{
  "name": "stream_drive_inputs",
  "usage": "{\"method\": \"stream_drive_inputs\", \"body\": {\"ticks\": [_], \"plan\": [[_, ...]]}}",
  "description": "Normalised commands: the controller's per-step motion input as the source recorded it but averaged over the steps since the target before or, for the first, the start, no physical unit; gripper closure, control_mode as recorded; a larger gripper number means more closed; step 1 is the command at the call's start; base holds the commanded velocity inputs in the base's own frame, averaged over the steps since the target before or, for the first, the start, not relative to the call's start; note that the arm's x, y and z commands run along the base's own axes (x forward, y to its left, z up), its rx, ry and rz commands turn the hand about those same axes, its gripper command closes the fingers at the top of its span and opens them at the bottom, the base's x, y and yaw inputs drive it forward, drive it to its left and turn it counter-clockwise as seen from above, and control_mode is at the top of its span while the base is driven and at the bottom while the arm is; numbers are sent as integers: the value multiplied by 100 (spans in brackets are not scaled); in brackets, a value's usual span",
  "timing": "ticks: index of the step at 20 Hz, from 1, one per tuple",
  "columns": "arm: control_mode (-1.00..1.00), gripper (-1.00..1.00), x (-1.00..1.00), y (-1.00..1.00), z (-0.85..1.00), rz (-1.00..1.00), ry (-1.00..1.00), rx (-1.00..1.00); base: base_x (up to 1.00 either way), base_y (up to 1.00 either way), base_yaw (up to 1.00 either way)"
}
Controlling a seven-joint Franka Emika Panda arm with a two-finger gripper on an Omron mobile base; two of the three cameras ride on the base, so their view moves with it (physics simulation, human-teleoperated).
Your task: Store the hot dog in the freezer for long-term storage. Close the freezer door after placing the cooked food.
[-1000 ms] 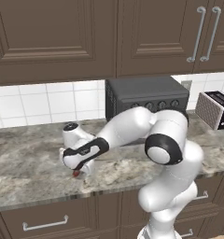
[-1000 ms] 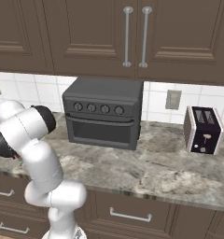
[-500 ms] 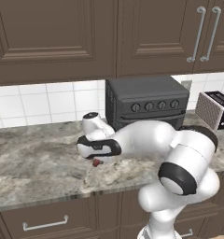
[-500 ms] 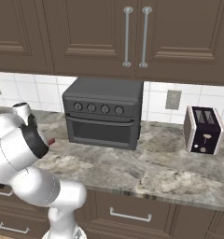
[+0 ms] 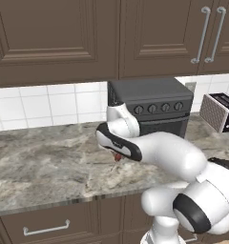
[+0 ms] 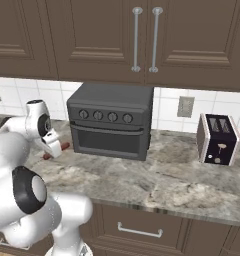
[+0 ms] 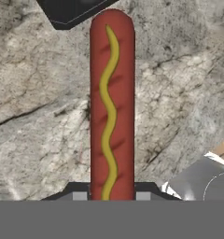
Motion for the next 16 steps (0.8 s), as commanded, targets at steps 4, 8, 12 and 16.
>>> {"method": "stream_drive_inputs", "body": {"ticks": [4,8,12,16], "plan": [[-100,100,-29,-40,54,22,6,0,0,0,0],[-100,100,-20,-56,36,23,1,0,0,0,0],[-100,100,-18,-64,23,32,0,0,0,0,0],[-100,100,-1,-55,16,44,2,0,0,0,0]]}}
